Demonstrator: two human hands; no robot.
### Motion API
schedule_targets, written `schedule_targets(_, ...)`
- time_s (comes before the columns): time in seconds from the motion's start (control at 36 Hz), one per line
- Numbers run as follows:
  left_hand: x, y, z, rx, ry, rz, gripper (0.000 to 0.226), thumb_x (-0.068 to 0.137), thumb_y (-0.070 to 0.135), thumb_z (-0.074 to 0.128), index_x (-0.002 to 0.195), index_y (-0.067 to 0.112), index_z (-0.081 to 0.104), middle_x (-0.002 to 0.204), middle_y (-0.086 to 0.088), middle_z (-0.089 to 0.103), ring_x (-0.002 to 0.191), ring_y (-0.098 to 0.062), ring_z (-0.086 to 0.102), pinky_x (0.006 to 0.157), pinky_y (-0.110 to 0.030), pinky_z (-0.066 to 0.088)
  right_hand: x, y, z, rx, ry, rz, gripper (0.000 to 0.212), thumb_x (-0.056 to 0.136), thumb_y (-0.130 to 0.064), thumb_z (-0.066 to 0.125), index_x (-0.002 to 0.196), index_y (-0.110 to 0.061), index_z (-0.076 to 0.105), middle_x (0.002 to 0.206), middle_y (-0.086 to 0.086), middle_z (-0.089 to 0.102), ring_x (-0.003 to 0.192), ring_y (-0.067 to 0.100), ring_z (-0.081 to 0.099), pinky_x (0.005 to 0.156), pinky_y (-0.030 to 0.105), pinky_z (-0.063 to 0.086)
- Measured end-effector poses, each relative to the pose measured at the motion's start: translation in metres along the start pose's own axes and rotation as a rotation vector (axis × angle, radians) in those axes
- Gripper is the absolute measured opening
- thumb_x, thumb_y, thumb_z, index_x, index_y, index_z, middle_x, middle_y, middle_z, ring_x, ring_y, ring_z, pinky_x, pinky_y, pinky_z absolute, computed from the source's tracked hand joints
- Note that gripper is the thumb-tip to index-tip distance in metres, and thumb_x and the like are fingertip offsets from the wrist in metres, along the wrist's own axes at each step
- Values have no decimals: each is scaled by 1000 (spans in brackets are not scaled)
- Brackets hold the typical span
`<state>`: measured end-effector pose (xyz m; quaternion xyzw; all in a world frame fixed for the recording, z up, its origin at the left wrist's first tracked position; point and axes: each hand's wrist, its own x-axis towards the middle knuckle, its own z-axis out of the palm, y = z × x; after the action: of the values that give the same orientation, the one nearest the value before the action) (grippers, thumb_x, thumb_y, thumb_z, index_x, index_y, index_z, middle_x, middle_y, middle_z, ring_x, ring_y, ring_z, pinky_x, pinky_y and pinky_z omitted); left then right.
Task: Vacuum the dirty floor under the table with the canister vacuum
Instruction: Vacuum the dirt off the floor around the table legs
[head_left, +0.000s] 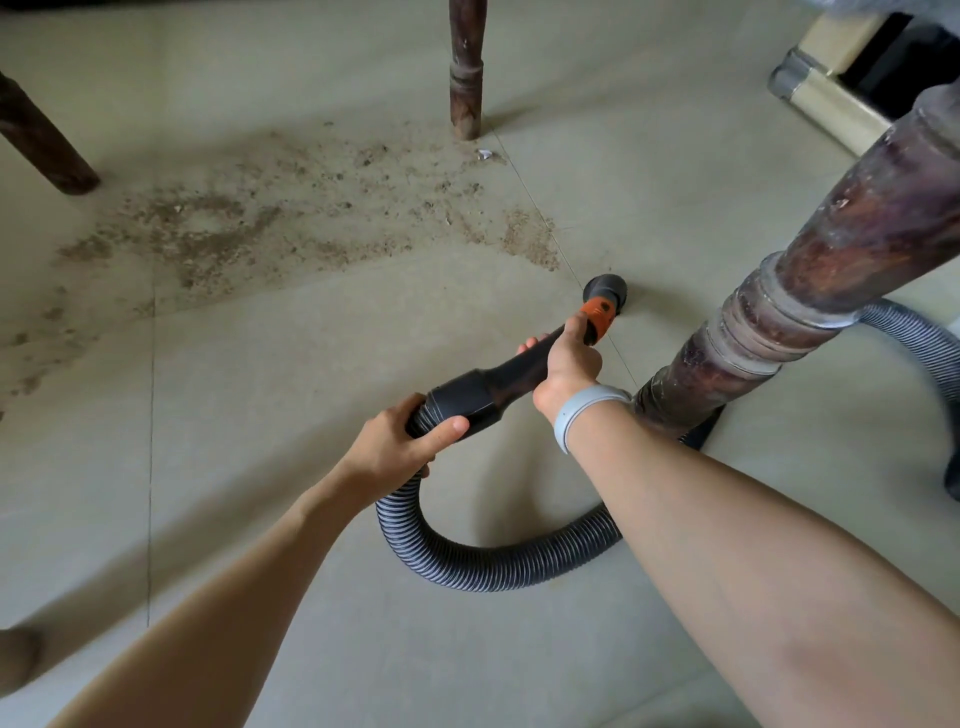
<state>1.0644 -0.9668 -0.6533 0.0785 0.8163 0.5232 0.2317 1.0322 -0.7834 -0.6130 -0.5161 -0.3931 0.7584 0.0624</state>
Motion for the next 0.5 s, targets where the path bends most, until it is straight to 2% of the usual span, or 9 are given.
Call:
schedule_targets(0.08,3,1,-1,32,12,2,59,54,76,54,84,26,56,60,3,59,48,-11,61,53,-21,49,2,0,2,35,-13,6,43,98,-41,49,102,2,52,75,8,59,58,18,60,57,27,52)
schedule_targets(0.14,5,0,-3,27,22,-11,61,54,77,54,84,24,56,59,2,59,47,-12,61,52,-21,49,1,-1,4,16,-37,19,45,96,-42,53,110,0,55,82,8,63,61,18,63,61,28,53)
schedule_targets(0.25,10,-1,-6,41,43,-12,61,53,77,54,82,23,56,58,2,59,46,-13,61,52,-23,48,-5,2,8,-2,-76,45,40,93,-31,60,121,-3,53,81,6,61,66,17,63,75,33,56)
schedule_targets(0.33,15,0,-8,45,39,-6,59,52,76,55,81,25,56,59,1,59,46,-12,60,51,-23,48,-9,4,13,-70,-40,34,32,96,-32,54,116,-6,52,76,4,59,64,16,62,77,34,55)
schedule_targets(0.42,22,3,-11,13,28,-13,61,51,75,57,80,22,58,59,0,59,45,-11,59,50,-26,49,-6,2,14,-140,32,3,26,99,-36,46,109,-12,49,71,2,61,74,18,64,86,36,53)
schedule_targets(0.5,27,7,-8,27,9,0,57,54,74,59,78,23,56,60,1,60,44,-9,58,48,-23,46,0,-1,10,-142,66,-22,35,100,-39,43,118,-10,50,74,2,63,75,17,63,81,32,51)
